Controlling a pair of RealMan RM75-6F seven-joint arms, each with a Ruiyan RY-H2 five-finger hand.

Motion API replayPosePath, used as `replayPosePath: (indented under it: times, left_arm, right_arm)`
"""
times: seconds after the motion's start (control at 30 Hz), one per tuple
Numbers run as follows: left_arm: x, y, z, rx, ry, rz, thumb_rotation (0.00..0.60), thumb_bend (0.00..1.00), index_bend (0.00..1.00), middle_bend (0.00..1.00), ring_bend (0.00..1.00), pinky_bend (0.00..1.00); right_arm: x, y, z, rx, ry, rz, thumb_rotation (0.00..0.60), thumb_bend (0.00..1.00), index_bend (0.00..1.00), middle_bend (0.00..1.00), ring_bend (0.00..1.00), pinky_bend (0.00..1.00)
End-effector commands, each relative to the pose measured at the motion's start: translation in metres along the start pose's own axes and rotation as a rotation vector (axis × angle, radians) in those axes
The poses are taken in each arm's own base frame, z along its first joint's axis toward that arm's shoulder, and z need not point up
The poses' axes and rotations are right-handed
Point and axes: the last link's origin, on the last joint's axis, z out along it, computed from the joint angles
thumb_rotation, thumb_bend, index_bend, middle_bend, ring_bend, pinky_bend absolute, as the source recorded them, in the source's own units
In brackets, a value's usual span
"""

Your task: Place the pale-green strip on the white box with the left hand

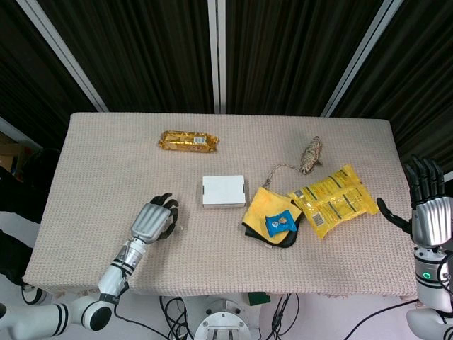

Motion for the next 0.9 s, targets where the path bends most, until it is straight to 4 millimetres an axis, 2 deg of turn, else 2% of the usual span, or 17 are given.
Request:
replayPosePath:
  times: [0.03,0.23,0.4,0.63,0.9]
  left_arm:
    - [0.015,0.003,0.004,-0.022,0.015,0.003,0.595,0.42,0.59,0.30,0.13,0.23]
    - [0.061,0.027,0.030,-0.114,0.040,0.074,0.592,0.42,0.59,0.30,0.13,0.23]
    - [0.084,0.047,0.061,-0.134,-0.033,0.124,0.595,0.42,0.60,0.30,0.13,0.23]
    - [0.093,0.058,0.102,-0.085,-0.097,0.164,0.594,0.43,0.61,0.30,0.13,0.23]
    - [0.087,0.065,0.123,-0.050,-0.153,0.176,0.592,0.43,0.63,0.30,0.13,0.23]
  right_arm:
    - [0.000,0.000,0.001,0.002,0.003,0.000,0.600,0.22,0.00,0.00,0.00,0.00]
    - [0.006,-0.002,0.001,0.010,0.027,-0.005,0.600,0.22,0.00,0.00,0.00,0.00]
    - [0.012,0.000,0.002,0.002,0.045,-0.011,0.600,0.23,0.00,0.00,0.00,0.00]
    - [0.016,0.003,0.002,-0.007,0.052,-0.017,0.600,0.23,0.00,0.00,0.00,0.00]
    - [0.018,0.006,0.004,-0.013,0.056,-0.020,0.600,0.24,0.00,0.00,0.00,0.00]
